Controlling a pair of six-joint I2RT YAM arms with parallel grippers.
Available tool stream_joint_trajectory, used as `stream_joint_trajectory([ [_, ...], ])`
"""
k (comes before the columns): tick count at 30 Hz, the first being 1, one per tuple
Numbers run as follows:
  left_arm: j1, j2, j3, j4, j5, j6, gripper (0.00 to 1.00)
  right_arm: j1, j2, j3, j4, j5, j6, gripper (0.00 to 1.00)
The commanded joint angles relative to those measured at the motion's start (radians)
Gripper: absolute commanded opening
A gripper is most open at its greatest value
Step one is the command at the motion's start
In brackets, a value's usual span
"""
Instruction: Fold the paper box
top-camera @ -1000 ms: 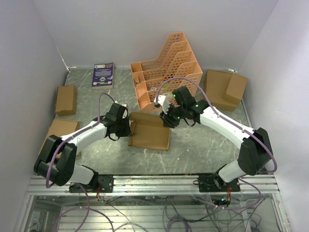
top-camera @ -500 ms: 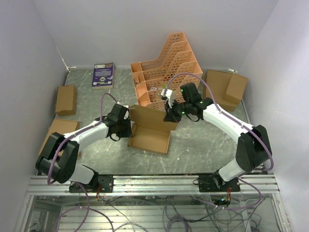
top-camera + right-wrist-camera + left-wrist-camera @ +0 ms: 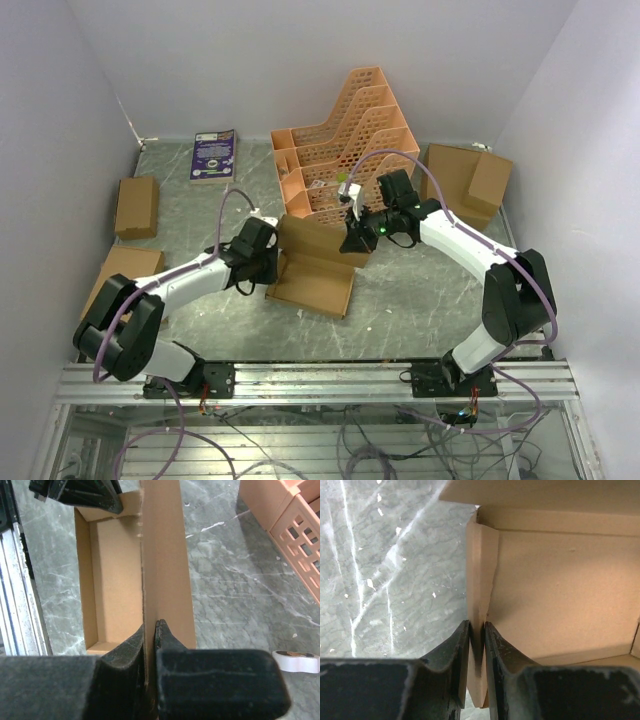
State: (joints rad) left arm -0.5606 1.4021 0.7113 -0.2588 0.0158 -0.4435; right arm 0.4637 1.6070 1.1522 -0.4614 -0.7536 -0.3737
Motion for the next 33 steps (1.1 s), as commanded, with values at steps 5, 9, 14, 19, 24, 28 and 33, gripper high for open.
stream_joint_trajectory([
  [5, -0.084, 0.012, 0.053, 0.032, -0.114, 0.08, 0.3, 0.0, 0.002, 0.004, 0.015, -0.076, -0.002, 0.0],
  [9, -0.094, 0.033, 0.064, 0.029, -0.155, 0.071, 0.31, 0.001, -0.011, -0.007, 0.018, -0.076, -0.008, 0.0],
  [14, -0.096, 0.044, 0.079, 0.022, -0.193, 0.064, 0.3, 0.007, -0.015, -0.012, 0.017, -0.062, -0.014, 0.0],
  [19, -0.104, 0.051, 0.055, 0.034, -0.208, 0.08, 0.09, 0.009, -0.013, -0.016, 0.045, 0.015, 0.03, 0.0],
  [24, -0.156, 0.04, 0.025, 0.044, -0.279, 0.065, 0.08, 0.009, -0.033, -0.026, 0.078, 0.056, 0.071, 0.0],
  [28, -0.173, 0.068, 0.06, 0.013, -0.297, 0.053, 0.25, 0.009, -0.032, -0.027, 0.074, 0.016, 0.062, 0.0],
  [33, -0.174, 0.084, 0.102, 0.0, -0.297, 0.041, 0.29, 0.014, -0.05, -0.039, 0.075, -0.008, 0.05, 0.0],
])
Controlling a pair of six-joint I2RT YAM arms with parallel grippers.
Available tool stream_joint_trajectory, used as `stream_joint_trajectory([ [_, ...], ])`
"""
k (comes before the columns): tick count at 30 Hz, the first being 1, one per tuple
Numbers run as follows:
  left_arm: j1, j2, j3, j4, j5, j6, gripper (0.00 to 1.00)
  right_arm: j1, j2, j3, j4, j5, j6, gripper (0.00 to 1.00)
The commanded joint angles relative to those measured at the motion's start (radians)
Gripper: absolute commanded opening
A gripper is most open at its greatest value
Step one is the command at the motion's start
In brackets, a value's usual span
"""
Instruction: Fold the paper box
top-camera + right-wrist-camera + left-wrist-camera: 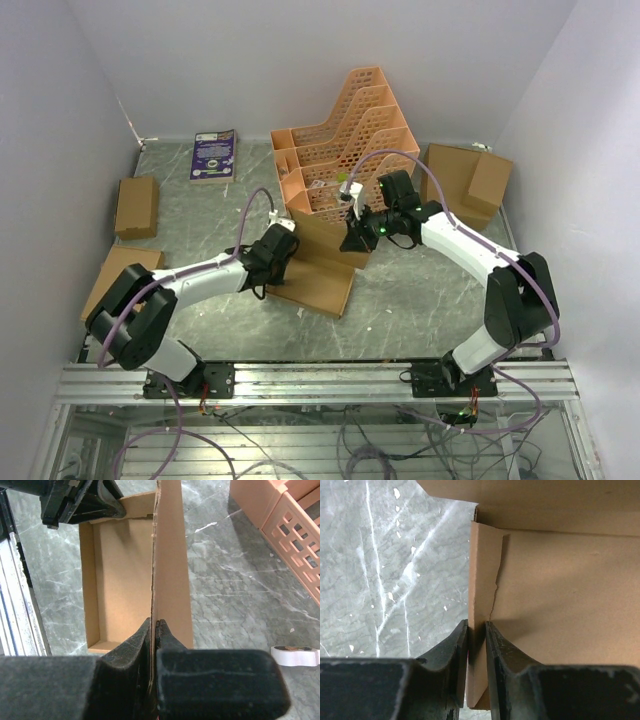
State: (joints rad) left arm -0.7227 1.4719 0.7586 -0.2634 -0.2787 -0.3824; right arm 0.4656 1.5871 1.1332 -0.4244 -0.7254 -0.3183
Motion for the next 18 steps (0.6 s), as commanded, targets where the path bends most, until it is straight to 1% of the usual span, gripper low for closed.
stream_joint_trajectory([
  [1, -0.012, 0.017, 0.062, 0.004, -0.001, -0.023, 0.3, 0.014, -0.032, -0.022, 0.038, -0.036, -0.008, 0.0],
  [6, -0.012, 0.037, 0.092, -0.015, -0.017, -0.045, 0.3, 0.022, -0.04, -0.034, 0.034, -0.021, -0.023, 0.0],
  [8, -0.01, 0.034, 0.096, -0.017, -0.033, -0.06, 0.35, 0.022, -0.041, -0.037, 0.032, -0.009, -0.03, 0.0],
  [9, -0.009, 0.031, 0.096, -0.012, -0.039, -0.066, 0.37, 0.046, -0.041, -0.037, 0.032, -0.007, -0.032, 0.0],
  [11, -0.002, 0.026, 0.092, 0.001, -0.043, -0.077, 0.41, 0.054, -0.042, -0.037, 0.031, -0.006, -0.034, 0.0],
  [13, 0.011, 0.022, 0.084, 0.027, -0.024, -0.083, 0.42, 0.061, -0.041, -0.038, 0.03, -0.006, -0.038, 0.0],
  [18, 0.062, 0.025, 0.052, 0.088, 0.04, -0.089, 0.42, 0.067, -0.044, -0.039, 0.029, -0.006, -0.043, 0.0],
])
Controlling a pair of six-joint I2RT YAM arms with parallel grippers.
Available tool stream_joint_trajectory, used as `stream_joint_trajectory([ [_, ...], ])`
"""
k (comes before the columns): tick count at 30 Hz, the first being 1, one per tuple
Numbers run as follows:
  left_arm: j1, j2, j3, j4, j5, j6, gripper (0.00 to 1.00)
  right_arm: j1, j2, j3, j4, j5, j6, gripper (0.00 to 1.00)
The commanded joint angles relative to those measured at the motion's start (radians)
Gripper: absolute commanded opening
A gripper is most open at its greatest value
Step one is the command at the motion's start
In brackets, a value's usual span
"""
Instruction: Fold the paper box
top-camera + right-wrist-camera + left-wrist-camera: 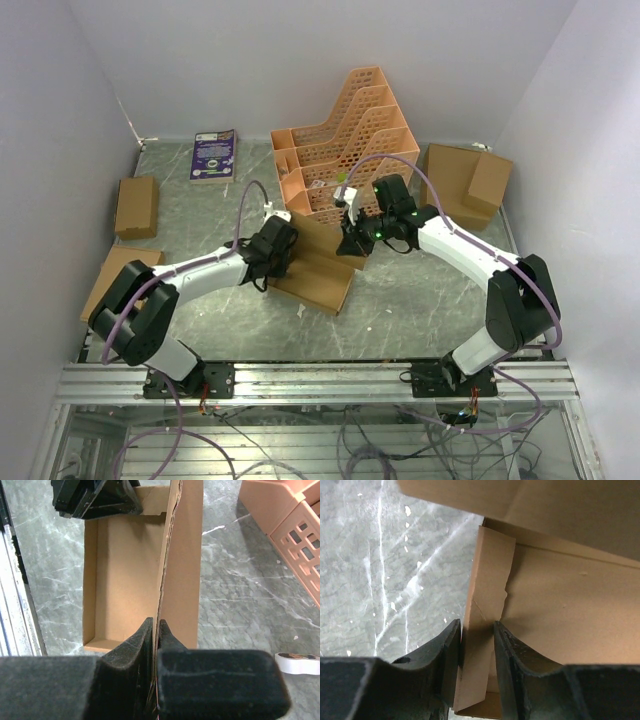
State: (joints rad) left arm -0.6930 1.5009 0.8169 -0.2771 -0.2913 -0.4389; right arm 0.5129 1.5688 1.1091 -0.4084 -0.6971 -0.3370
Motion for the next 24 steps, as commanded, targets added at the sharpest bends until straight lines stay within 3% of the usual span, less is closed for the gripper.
stream_joint_trajectory([
  [1, 0.04, 0.001, -0.009, 0.11, 0.061, -0.033, 0.42, 0.021, -0.028, -0.017, 0.013, -0.035, -0.026, 0.0],
  [12, 0.113, -0.001, -0.075, 0.225, 0.176, -0.047, 0.37, 0.037, -0.027, -0.023, 0.011, -0.035, -0.034, 0.0],
  [18, 0.108, -0.021, -0.108, 0.258, 0.125, -0.019, 0.2, 0.048, -0.022, -0.019, 0.01, -0.032, -0.036, 0.0],
  [20, 0.104, -0.034, -0.126, 0.277, 0.112, -0.005, 0.23, 0.05, -0.019, -0.017, 0.009, -0.032, -0.036, 0.0],
  [22, 0.103, -0.047, -0.137, 0.295, 0.115, 0.004, 0.36, 0.05, -0.018, -0.017, 0.01, -0.03, -0.035, 0.0],
  [24, 0.104, -0.052, -0.138, 0.302, 0.136, 0.006, 0.41, 0.052, -0.017, -0.017, 0.01, -0.03, -0.036, 0.0],
])
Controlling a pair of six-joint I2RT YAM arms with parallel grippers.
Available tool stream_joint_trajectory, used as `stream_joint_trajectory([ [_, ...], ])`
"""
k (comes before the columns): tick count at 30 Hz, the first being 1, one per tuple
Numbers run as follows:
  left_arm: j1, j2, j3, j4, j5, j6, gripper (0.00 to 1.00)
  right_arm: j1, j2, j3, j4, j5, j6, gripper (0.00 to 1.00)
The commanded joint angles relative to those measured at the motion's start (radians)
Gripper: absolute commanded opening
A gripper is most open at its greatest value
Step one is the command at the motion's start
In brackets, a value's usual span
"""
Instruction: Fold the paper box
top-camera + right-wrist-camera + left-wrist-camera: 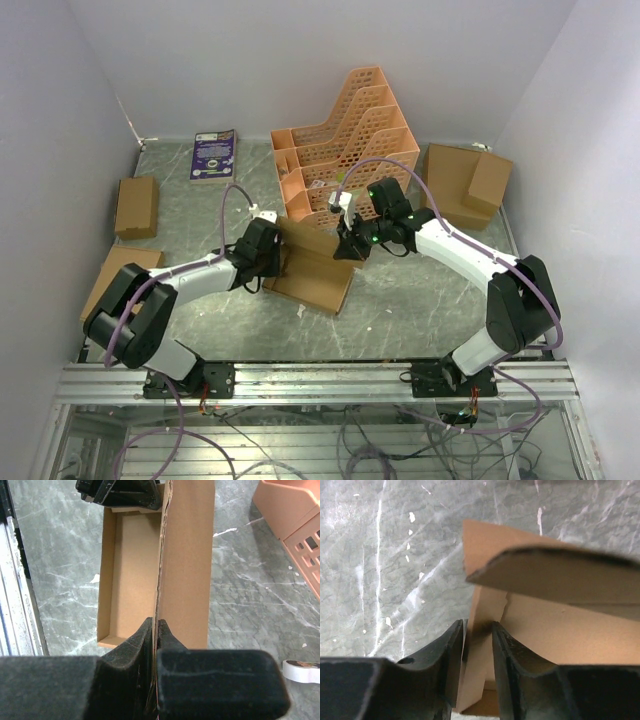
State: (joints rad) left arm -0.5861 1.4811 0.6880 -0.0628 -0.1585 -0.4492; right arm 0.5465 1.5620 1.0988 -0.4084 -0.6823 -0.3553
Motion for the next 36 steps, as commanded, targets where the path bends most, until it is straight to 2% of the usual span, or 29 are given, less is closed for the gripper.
stream_joint_trajectory([
  [1, -0.003, -0.03, -0.006, 0.09, 0.011, 0.018, 0.41, 0.018, -0.009, -0.005, 0.009, -0.045, -0.017, 0.0],
  [21, 0.002, 0.056, 0.047, 0.082, -0.07, 0.036, 0.39, 0.027, -0.005, -0.007, 0.003, -0.05, -0.022, 0.0],
  [23, 0.003, 0.056, 0.043, 0.079, -0.088, 0.035, 0.37, 0.029, -0.004, -0.006, 0.003, -0.049, -0.023, 0.0],
  [25, 0.002, 0.057, 0.042, 0.071, -0.103, 0.039, 0.3, 0.03, -0.003, -0.005, 0.002, -0.048, -0.025, 0.0],
  [26, 0.002, 0.059, 0.043, 0.063, -0.109, 0.039, 0.24, 0.03, -0.002, -0.005, 0.003, -0.048, -0.024, 0.0],
  [27, 0.002, 0.061, 0.044, 0.056, -0.116, 0.037, 0.11, 0.03, -0.002, -0.004, 0.002, -0.049, -0.024, 0.0],
  [28, 0.001, 0.065, 0.046, 0.045, -0.127, 0.035, 0.08, 0.031, -0.002, -0.005, 0.001, -0.048, -0.024, 0.0],
  [34, -0.035, 0.046, 0.055, -0.047, -0.244, 0.016, 0.07, 0.033, -0.002, -0.002, 0.001, -0.048, -0.024, 0.0],
  [36, -0.05, 0.032, 0.046, -0.065, -0.266, 0.007, 0.1, 0.033, -0.002, 0.001, -0.001, -0.054, -0.024, 0.0],
])
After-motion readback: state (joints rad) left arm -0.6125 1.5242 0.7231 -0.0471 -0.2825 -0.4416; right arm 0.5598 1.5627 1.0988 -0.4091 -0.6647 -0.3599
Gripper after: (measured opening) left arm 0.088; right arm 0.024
